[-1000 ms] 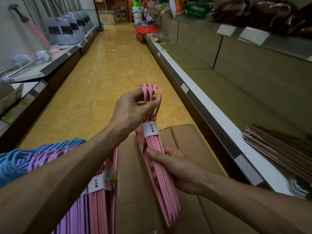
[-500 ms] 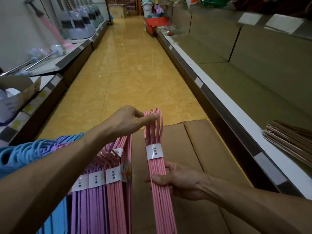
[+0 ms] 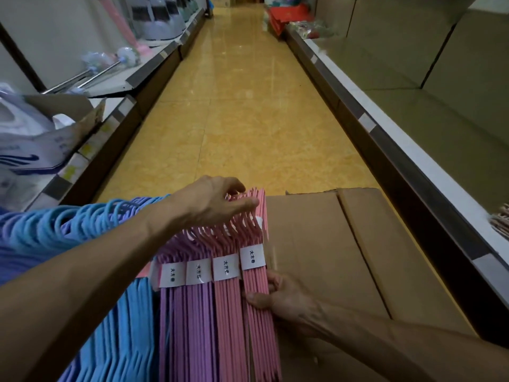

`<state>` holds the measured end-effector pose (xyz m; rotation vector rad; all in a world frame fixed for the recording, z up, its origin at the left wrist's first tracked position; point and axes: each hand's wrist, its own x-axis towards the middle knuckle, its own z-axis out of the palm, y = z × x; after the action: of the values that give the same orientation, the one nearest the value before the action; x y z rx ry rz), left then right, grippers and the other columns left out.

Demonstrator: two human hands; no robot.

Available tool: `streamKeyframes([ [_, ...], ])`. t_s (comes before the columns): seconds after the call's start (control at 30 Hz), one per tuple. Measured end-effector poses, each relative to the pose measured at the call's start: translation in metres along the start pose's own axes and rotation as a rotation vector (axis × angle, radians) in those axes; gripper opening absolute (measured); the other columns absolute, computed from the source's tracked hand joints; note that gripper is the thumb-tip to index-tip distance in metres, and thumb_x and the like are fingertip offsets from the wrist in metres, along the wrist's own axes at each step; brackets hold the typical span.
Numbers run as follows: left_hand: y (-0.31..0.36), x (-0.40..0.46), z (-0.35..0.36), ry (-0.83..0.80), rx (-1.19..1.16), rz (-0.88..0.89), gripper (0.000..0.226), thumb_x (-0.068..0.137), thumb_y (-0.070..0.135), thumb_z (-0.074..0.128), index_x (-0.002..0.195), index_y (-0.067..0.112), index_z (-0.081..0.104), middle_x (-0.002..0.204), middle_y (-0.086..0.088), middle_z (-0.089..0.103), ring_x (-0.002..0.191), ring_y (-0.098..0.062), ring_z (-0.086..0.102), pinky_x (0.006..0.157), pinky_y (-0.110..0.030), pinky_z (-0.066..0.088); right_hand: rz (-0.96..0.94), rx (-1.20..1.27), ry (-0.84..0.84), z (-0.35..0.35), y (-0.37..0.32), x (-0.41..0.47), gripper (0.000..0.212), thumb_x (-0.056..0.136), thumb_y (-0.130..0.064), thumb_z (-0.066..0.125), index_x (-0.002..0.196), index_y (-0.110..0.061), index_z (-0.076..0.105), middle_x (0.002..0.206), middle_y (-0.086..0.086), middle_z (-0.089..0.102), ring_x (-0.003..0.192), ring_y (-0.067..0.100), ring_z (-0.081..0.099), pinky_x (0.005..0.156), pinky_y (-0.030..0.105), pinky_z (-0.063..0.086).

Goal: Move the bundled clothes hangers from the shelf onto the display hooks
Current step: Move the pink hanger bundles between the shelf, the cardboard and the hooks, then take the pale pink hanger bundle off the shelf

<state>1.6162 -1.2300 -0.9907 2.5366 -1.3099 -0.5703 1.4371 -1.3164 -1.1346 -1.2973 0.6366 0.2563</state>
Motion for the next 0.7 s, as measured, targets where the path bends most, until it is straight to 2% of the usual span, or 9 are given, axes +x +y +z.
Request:
streamKeyframes([
  [0.13,-0.008,-0.001,0.003,0.045,0.006,0.017,0.068,0.089,0.066,0.046,0.139,0.019,0.048,0.138,-0.008,0.058,0.117,-0.020,0.058,0.098,-0.035,0.049,-0.022,-0.027,0.004,0.006,-0.002,0.002,0.032,0.087,-0.004,0.070,0.118,-0.013,0.065,0.112,0.009,0.073,0.101,0.022,0.072,0.089,0.038,0.059],
  [0.27,-0.007,-0.001,0.006,0.063,0.016,0.030,0.069,0.088,0.067,0.047,0.135,0.017,0.049,0.135,-0.009,0.060,0.114,-0.021,0.060,0.098,-0.039,0.051,-0.030,-0.067,-0.019,0.003,-0.002,0.003,0.034,0.085,-0.007,0.072,0.117,-0.014,0.065,0.113,0.008,0.073,0.102,0.022,0.072,0.094,0.043,0.057],
  [0.4,-0.006,-0.002,0.009,0.058,0.036,0.023,0.068,0.085,0.071,0.046,0.128,0.018,0.050,0.128,-0.009,0.063,0.108,-0.020,0.062,0.093,-0.042,0.054,-0.037,-0.112,-0.027,0.004,0.003,0.001,0.032,0.085,-0.009,0.073,0.116,-0.017,0.066,0.112,0.006,0.074,0.102,0.020,0.072,0.094,0.042,0.057],
  [0.57,-0.003,-0.001,0.006,0.027,0.024,0.000,0.066,0.085,0.069,0.048,0.128,0.019,0.050,0.128,-0.006,0.062,0.105,-0.018,0.061,0.091,-0.037,0.054,-0.011,-0.191,-0.065,0.007,-0.004,-0.004,0.022,0.090,-0.014,0.069,0.111,-0.018,0.066,0.111,0.003,0.073,0.101,0.016,0.071,0.092,0.036,0.058],
  [0.7,0.004,0.000,0.002,0.066,-0.138,-0.013,0.078,0.078,0.074,0.042,0.138,0.024,0.044,0.138,-0.003,0.057,0.108,-0.013,0.056,0.090,-0.031,0.050,0.018,-0.204,-0.062,0.008,-0.009,-0.011,0.024,0.090,-0.022,0.071,0.113,-0.017,0.065,0.115,0.004,0.072,0.106,0.019,0.070,0.094,0.037,0.057],
])
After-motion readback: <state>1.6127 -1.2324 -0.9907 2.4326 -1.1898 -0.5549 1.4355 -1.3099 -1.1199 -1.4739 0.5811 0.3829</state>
